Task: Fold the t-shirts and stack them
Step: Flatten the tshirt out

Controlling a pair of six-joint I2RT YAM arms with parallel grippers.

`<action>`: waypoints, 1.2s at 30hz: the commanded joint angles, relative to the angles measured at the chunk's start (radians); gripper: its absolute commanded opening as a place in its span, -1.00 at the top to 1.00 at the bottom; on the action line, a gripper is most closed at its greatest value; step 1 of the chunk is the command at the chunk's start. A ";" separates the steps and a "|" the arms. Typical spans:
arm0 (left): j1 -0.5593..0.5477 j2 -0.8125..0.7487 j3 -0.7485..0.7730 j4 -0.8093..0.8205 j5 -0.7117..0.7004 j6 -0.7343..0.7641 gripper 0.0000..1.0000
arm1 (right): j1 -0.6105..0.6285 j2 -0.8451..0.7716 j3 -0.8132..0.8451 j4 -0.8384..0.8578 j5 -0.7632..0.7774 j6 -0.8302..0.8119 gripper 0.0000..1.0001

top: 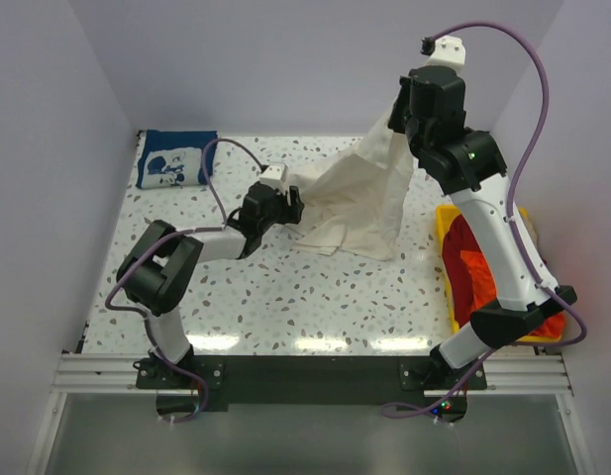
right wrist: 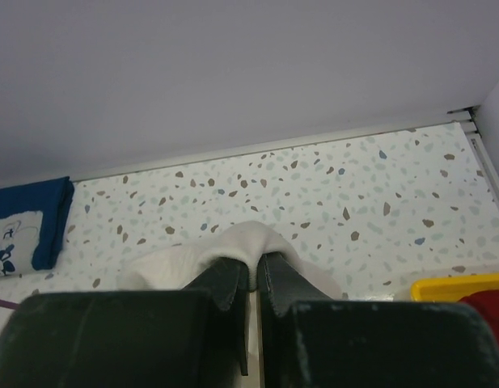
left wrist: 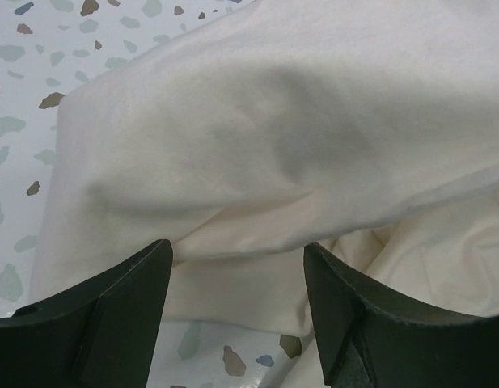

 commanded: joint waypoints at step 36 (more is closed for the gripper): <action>-0.002 -0.910 0.152 -0.443 -0.204 0.032 1.00 | -0.052 -0.352 -0.055 -0.025 -0.025 0.041 1.00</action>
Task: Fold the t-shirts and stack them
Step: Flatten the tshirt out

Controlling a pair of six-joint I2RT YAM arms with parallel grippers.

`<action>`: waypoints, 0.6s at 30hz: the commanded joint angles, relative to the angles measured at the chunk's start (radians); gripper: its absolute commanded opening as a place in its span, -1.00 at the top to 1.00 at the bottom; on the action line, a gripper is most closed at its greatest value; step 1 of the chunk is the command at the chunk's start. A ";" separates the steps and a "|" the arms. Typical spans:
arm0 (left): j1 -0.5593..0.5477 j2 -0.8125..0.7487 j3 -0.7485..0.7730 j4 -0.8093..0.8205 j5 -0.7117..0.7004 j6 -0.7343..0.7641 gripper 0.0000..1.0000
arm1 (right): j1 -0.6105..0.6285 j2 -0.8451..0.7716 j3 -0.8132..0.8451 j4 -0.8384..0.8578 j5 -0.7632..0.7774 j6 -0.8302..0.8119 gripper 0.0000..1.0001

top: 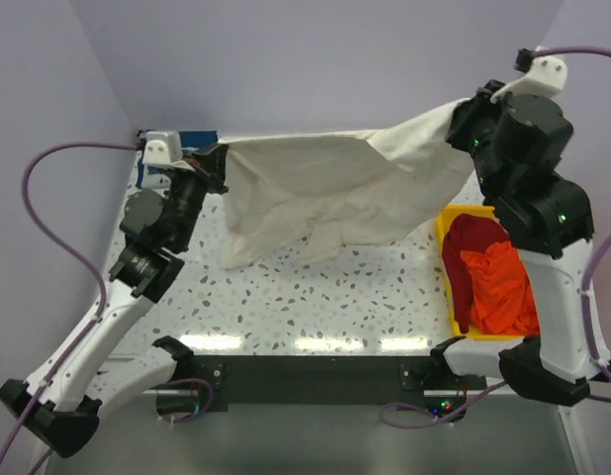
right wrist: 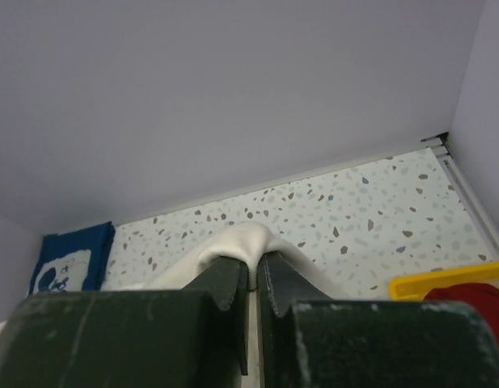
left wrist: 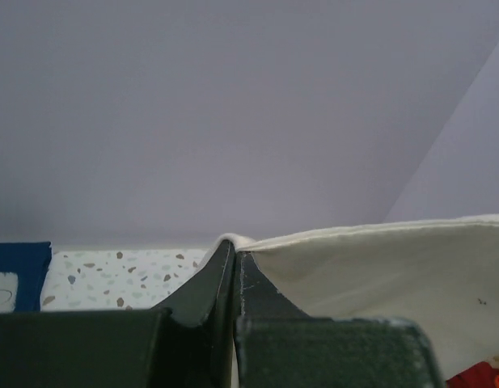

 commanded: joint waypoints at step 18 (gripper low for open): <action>0.169 0.353 0.372 0.069 0.199 -0.046 1.00 | -0.012 0.084 -0.165 0.526 -0.067 -0.102 1.00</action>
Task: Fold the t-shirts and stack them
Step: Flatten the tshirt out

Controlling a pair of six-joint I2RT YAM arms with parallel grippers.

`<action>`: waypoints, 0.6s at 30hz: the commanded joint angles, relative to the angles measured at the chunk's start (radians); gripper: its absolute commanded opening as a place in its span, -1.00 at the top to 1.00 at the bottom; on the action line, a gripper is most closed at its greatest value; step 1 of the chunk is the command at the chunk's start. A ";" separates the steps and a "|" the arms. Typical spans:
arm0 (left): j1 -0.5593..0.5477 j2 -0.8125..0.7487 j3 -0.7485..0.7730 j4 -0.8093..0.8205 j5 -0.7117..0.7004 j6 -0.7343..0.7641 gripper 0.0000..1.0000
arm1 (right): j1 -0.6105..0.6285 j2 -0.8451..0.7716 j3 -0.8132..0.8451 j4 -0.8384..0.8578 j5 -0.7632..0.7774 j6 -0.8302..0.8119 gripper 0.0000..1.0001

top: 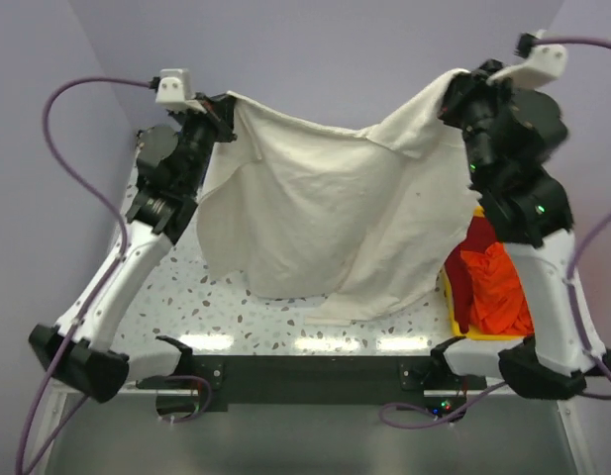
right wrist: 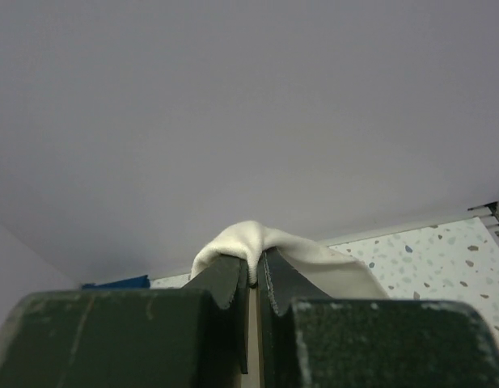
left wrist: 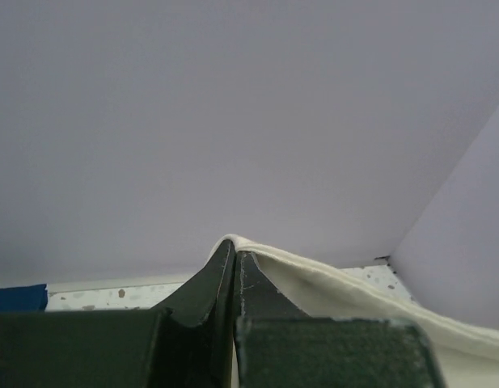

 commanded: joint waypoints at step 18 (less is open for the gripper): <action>0.416 0.532 0.780 0.109 0.437 -0.103 1.00 | -0.060 0.465 0.425 0.474 -0.085 -0.101 1.00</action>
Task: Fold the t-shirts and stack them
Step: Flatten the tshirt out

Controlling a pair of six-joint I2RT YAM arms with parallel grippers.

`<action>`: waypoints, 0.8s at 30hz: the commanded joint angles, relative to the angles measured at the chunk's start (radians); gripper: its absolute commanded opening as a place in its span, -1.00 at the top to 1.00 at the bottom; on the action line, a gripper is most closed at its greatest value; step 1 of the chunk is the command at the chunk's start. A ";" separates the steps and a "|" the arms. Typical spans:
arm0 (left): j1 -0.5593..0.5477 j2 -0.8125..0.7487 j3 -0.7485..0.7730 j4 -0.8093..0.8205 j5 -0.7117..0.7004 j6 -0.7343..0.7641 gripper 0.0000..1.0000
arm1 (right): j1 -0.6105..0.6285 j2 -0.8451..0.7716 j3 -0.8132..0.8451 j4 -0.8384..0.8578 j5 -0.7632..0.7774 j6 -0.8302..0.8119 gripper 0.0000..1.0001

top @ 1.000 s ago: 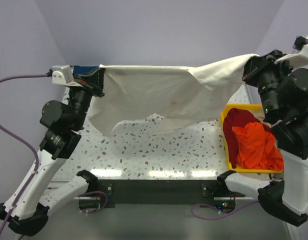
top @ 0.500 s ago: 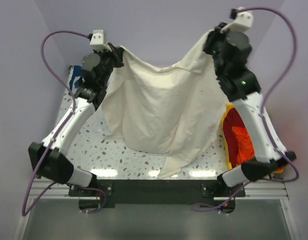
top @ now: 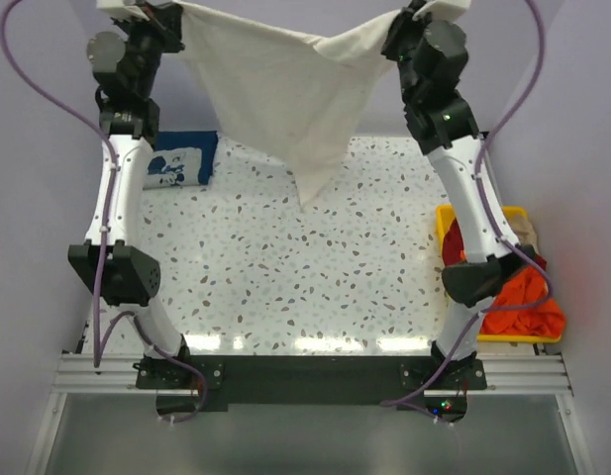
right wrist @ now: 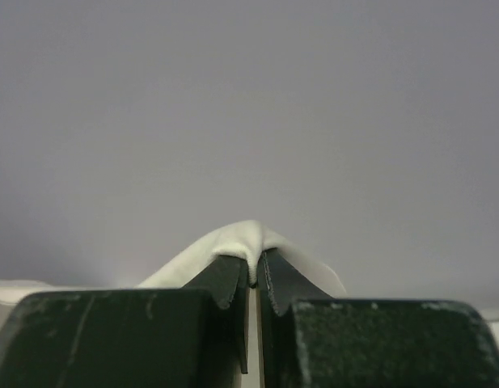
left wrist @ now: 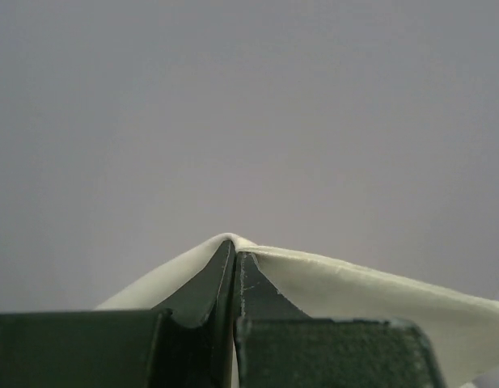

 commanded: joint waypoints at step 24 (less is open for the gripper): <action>0.013 -0.973 -1.649 -0.054 -0.222 -0.353 -0.31 | -0.003 -0.954 -1.753 -0.005 -0.180 0.498 -0.49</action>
